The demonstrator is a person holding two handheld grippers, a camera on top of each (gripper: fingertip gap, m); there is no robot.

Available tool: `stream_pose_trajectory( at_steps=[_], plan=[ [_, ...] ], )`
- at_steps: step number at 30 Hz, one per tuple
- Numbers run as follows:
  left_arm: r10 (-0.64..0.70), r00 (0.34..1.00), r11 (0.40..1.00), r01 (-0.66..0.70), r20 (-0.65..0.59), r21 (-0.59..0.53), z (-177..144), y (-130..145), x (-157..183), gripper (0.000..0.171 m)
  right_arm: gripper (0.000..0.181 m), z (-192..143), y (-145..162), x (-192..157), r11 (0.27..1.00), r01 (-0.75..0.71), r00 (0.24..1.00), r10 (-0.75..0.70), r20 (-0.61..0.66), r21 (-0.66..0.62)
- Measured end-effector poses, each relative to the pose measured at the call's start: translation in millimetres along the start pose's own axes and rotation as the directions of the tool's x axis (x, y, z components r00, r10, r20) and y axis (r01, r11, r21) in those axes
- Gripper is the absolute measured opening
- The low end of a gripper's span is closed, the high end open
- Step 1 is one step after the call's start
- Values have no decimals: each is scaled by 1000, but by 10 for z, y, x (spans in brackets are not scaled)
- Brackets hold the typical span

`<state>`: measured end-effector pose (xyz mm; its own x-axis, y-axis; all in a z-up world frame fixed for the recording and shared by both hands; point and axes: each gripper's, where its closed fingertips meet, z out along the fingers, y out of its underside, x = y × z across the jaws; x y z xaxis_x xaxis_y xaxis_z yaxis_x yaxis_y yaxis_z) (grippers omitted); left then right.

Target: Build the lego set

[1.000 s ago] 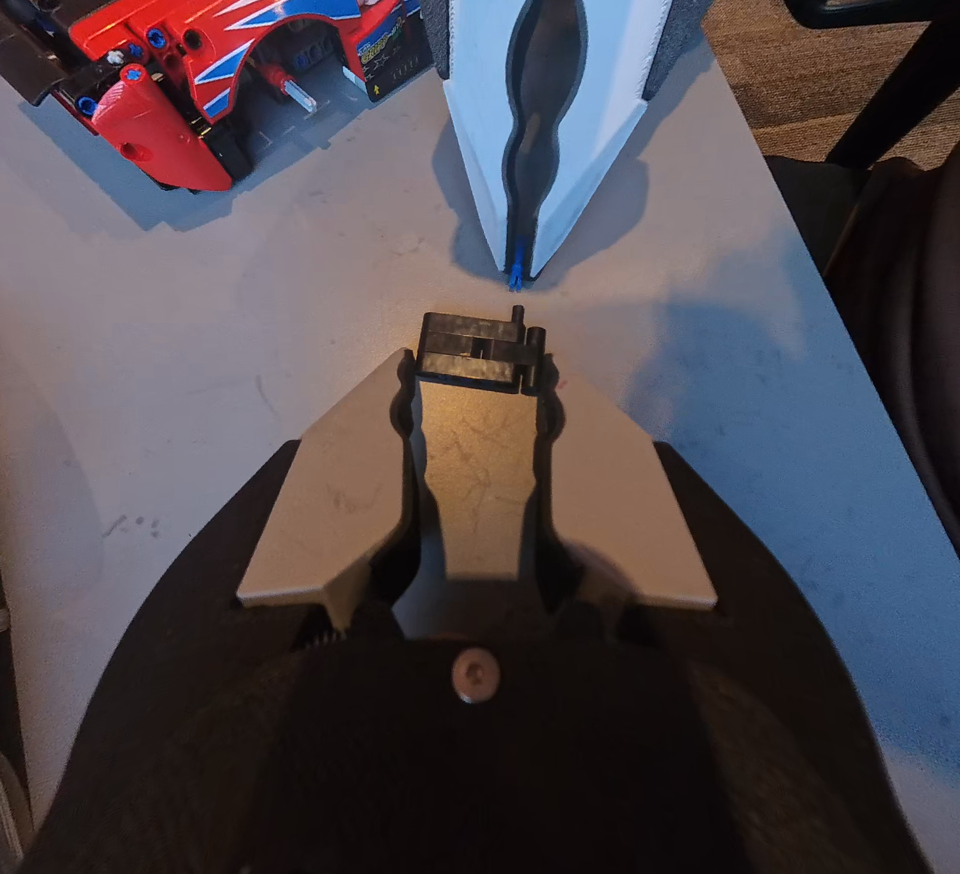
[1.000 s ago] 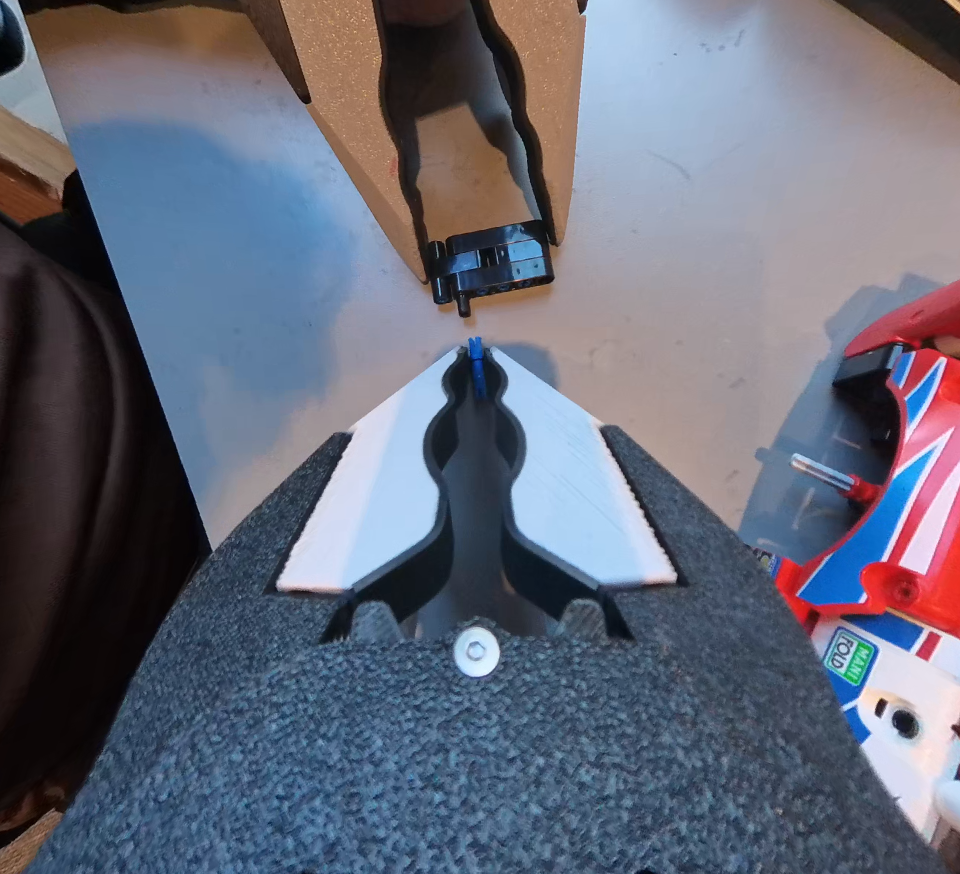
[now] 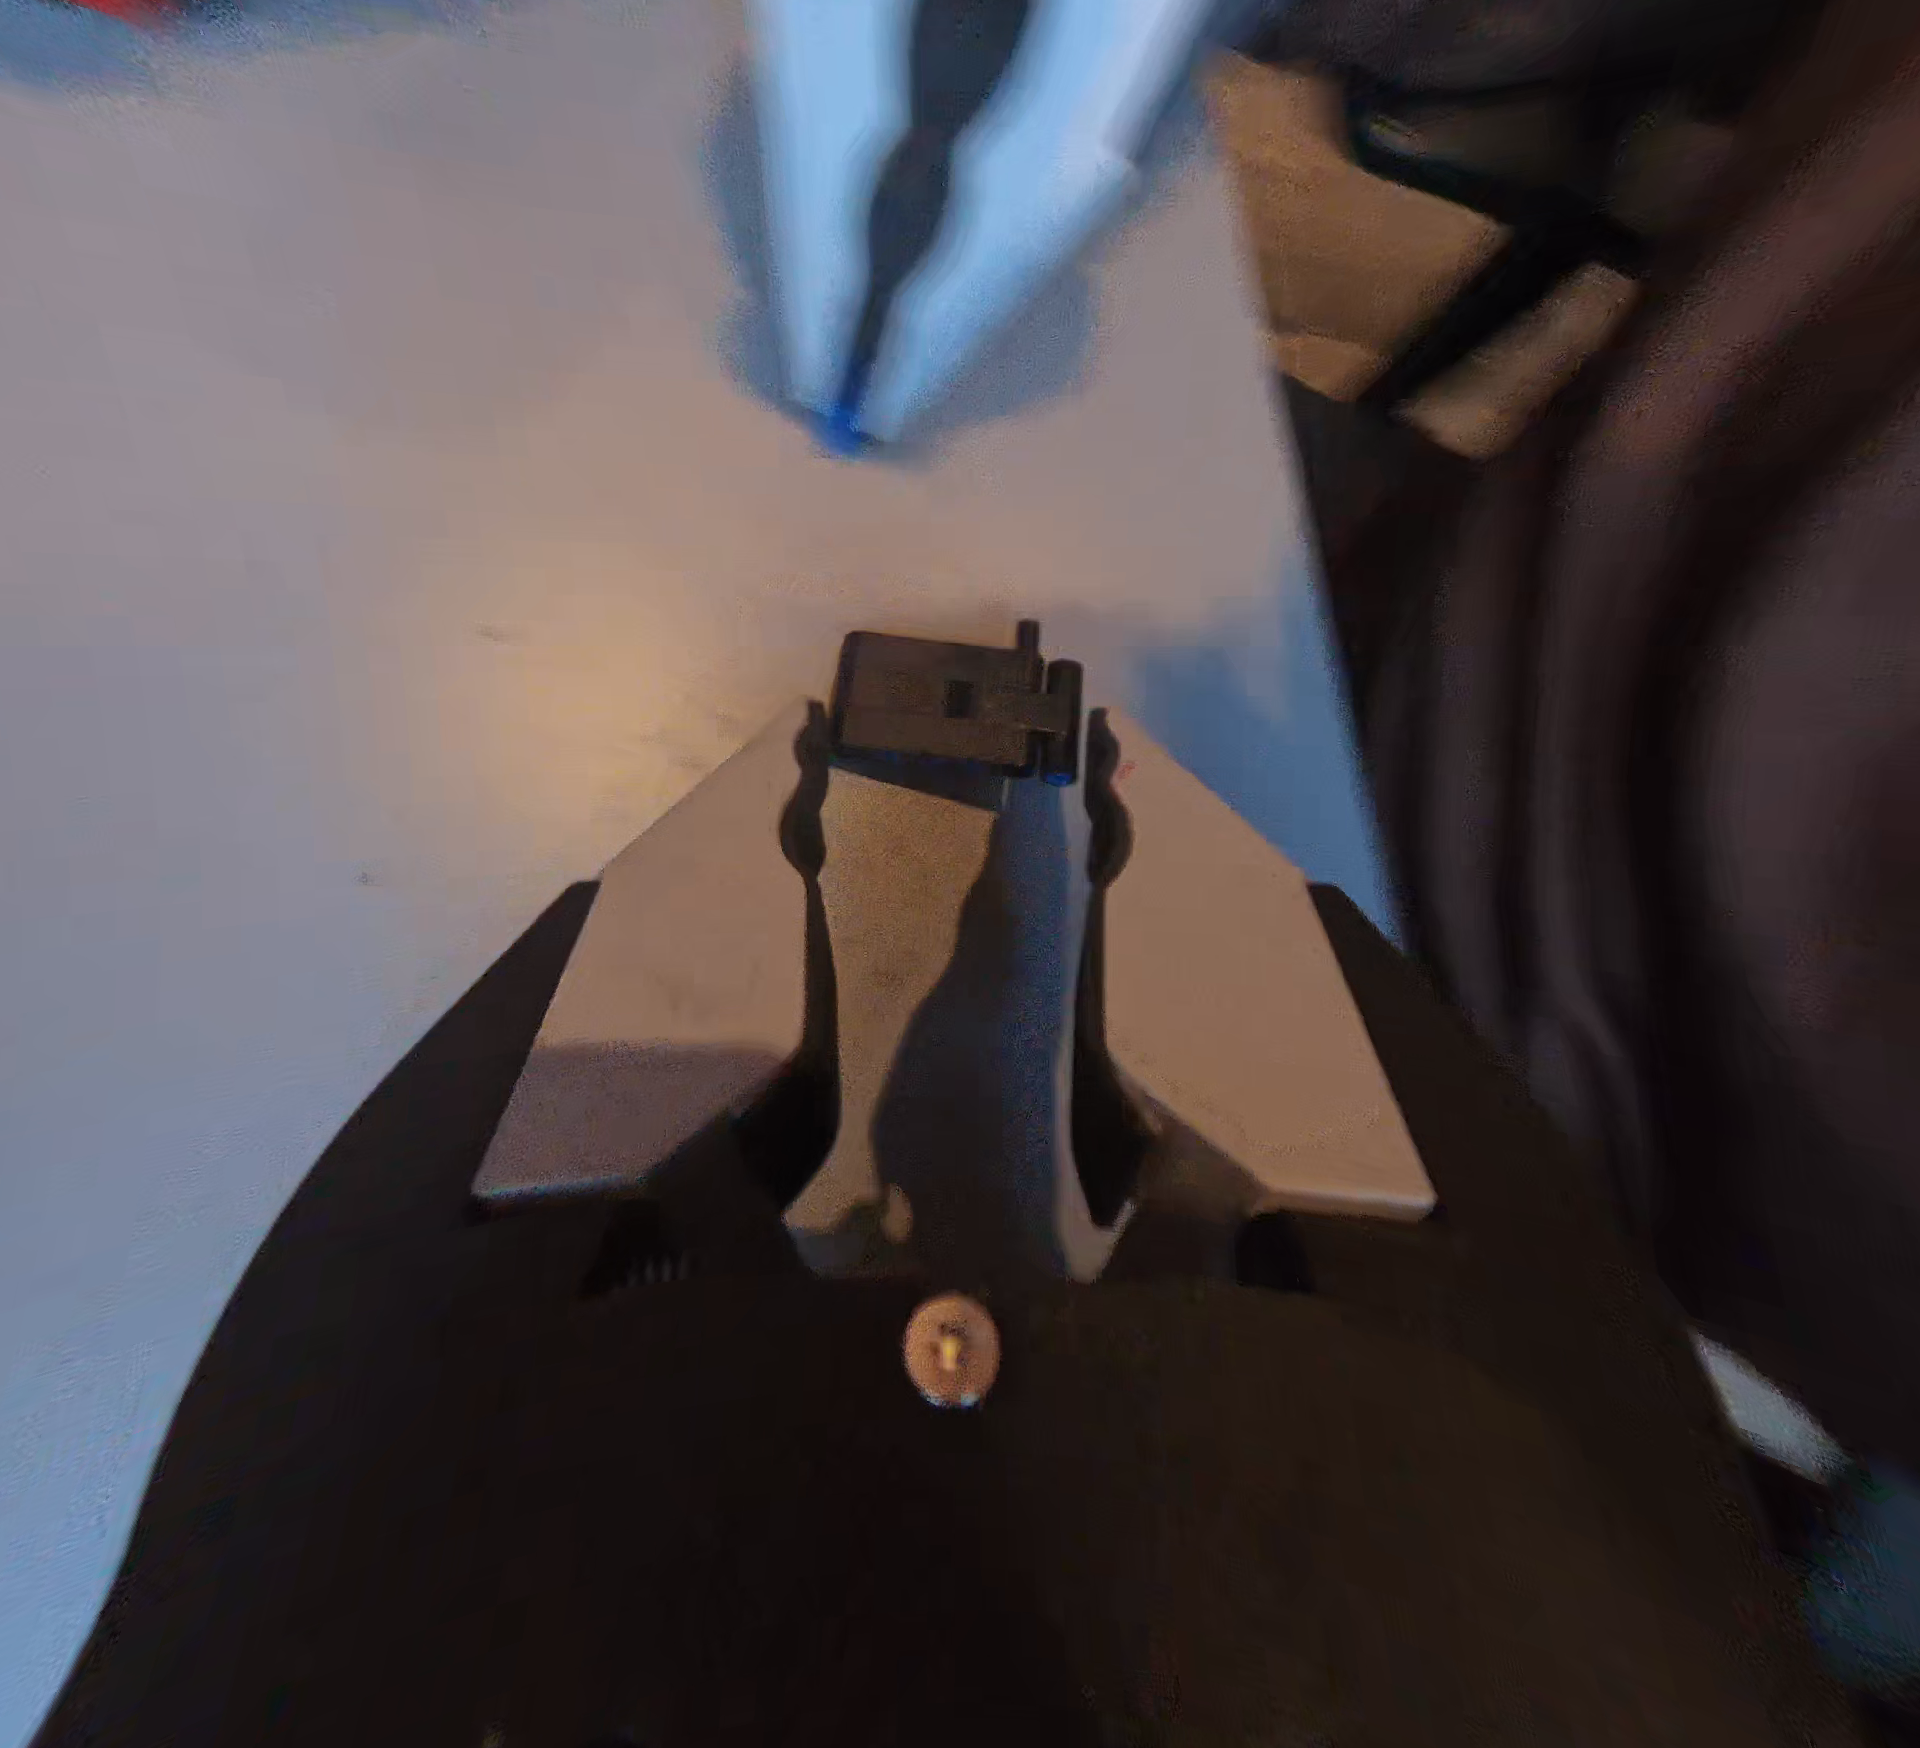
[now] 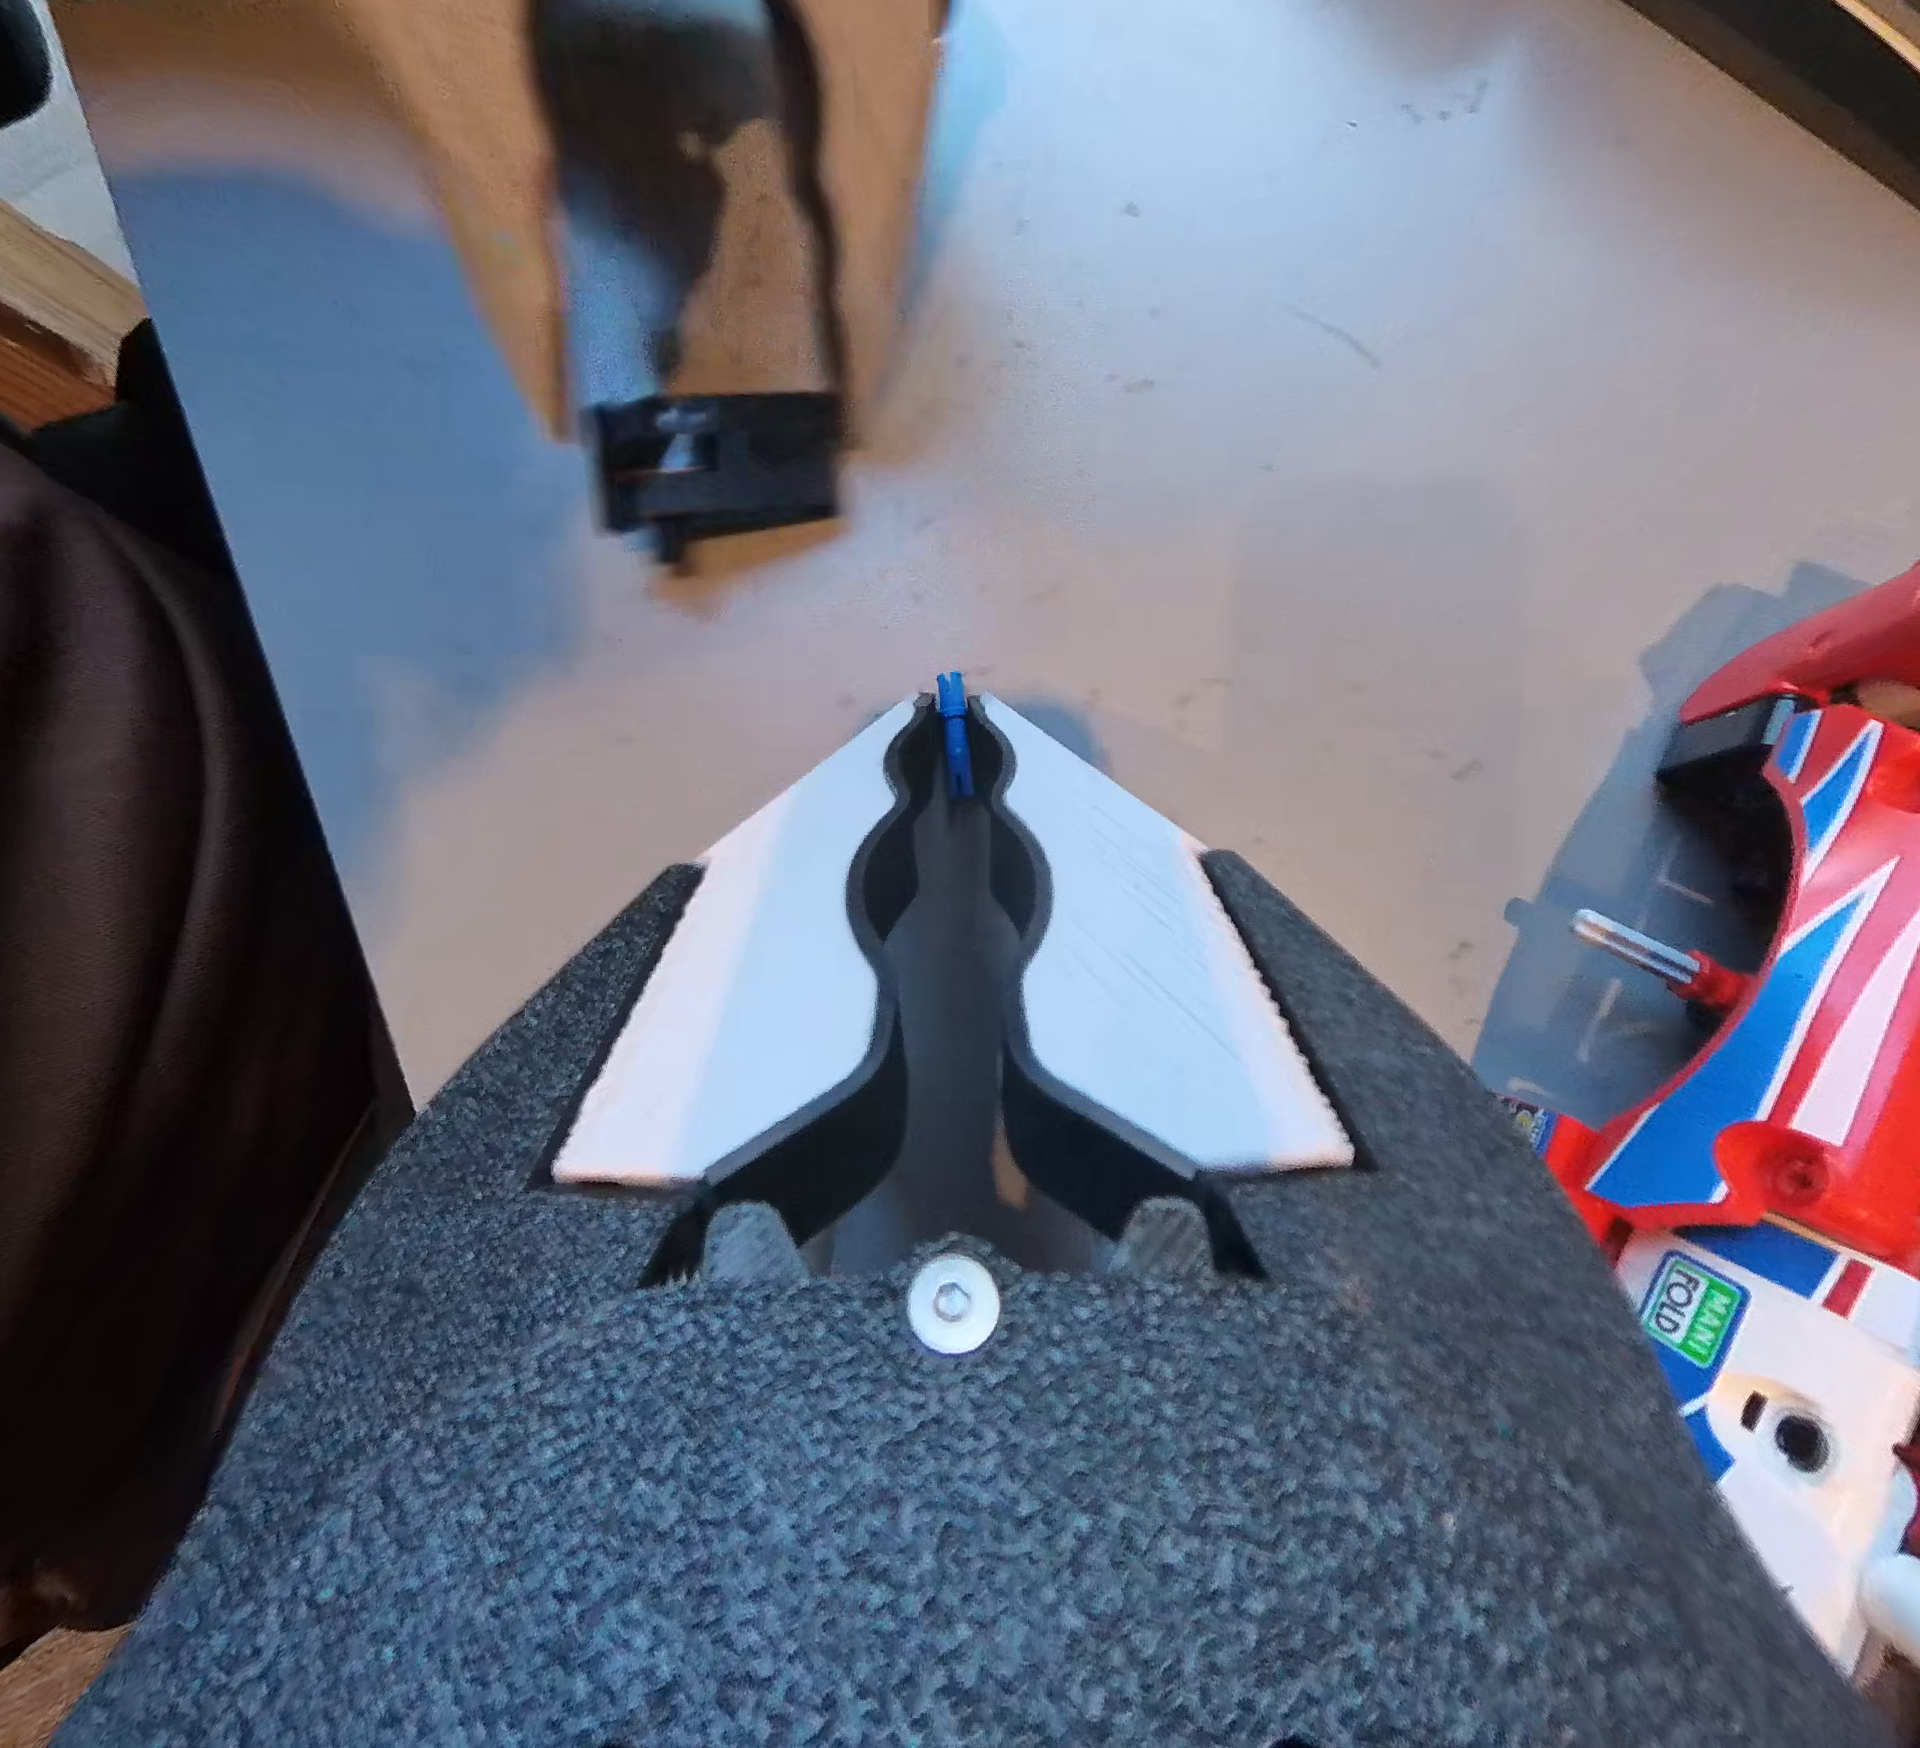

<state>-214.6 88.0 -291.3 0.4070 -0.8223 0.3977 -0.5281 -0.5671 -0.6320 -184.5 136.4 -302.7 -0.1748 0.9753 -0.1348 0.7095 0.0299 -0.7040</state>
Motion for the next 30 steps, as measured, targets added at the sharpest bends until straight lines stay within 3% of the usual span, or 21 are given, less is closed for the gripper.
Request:
stream_pose_trajectory(
  at_steps=[2,4,6,12,15,20,24,26,28,30],
  plan=[
    [-20,984,996,5,-178,-86,-23,164,277,42,6,1,0,0,1000,10,1000,-10,-9,-3],
    [-87,972,992,65,-216,-109,-64,190,278,40,6,1,1,1,1000,11,1000,-11,-12,-3],
    [-105,970,992,86,-219,-97,-109,184,225,46,6,-2,5,0,1000,9,1000,-9,-13,-2],
    [42,988,995,-54,-148,-82,-138,103,334,71,5,-18,21,9,1000,27,999,-27,-26,0],
    [58,995,995,-64,-76,-76,-56,73,545,73,6,-20,19,15,1000,9,1000,-9,-20,6],
    [225,959,967,-197,174,-162,51,353,830,63,5,-46,53,-21,999,47,997,-47,-55,-3],
    [321,860,947,-286,396,-145,94,335,813,49,5,-67,59,-62,997,78,994,-78,-75,-8],
    [357,821,932,-283,445,-227,177,440,792,48,5,-77,25,-78,995,98,991,-98,-90,-3],
    [385,763,920,-270,519,-285,225,511,735,67,5,-85,-36,-103,992,123,987,-121,-102,8],
    [421,683,907,-294,596,-303,210,504,715,51,5,-82,-82,-135,989,150,983,-148,-112,13]
  ],
)
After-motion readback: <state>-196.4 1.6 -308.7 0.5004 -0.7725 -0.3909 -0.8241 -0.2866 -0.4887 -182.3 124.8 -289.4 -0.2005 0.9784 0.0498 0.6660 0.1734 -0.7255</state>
